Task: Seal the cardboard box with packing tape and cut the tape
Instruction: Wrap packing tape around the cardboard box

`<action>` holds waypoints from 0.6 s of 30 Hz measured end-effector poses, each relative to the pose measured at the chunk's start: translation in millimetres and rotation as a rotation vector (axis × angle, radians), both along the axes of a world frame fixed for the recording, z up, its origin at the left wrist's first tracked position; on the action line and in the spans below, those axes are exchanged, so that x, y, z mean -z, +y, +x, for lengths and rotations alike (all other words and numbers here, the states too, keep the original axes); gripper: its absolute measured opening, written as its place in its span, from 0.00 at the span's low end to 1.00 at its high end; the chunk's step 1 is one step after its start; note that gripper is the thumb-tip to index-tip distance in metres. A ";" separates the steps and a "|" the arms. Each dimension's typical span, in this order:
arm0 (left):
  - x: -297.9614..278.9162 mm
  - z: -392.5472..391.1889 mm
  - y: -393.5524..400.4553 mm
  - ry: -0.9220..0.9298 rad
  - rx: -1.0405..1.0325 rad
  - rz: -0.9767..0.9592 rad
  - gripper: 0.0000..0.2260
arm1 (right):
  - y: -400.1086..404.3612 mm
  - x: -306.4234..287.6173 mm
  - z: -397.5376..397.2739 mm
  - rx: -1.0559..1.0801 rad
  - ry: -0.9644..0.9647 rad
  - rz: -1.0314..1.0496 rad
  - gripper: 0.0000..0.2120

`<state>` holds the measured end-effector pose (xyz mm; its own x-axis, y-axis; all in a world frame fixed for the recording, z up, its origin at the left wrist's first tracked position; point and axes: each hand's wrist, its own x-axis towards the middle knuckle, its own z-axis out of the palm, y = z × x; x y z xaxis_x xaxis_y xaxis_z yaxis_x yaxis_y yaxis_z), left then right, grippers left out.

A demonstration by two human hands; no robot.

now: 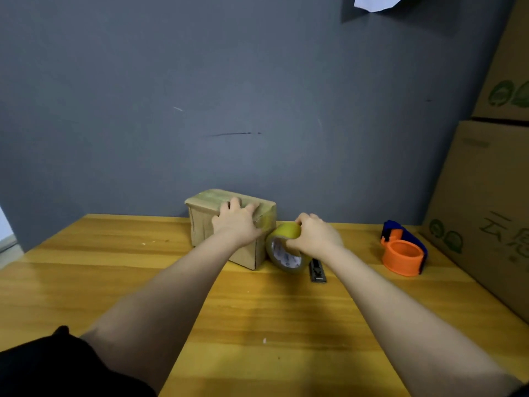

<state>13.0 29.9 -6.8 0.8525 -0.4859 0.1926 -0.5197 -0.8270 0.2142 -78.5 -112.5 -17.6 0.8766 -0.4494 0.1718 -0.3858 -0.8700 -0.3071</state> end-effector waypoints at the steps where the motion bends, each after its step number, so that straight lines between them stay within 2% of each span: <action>1: -0.2 1.1 3.0 0.021 0.044 -0.011 0.30 | 4.6 0.6 -5.9 0.009 -0.012 -0.005 0.28; 7: -2.3 -2.4 17.6 0.049 0.280 -0.039 0.31 | 33.7 10.3 -41.6 0.071 -0.069 0.007 0.30; 11: 3.1 -5.3 17.7 0.013 0.331 -0.031 0.31 | 47.6 13.8 -59.8 0.089 -0.120 0.050 0.29; 15: 4.1 -11.2 19.0 0.079 0.381 -0.077 0.32 | 58.0 15.7 -72.8 0.113 -0.160 0.113 0.29; 18: -3.2 -19.6 18.5 0.198 0.423 -0.179 0.31 | 68.7 18.8 -78.2 0.114 -0.177 0.188 0.29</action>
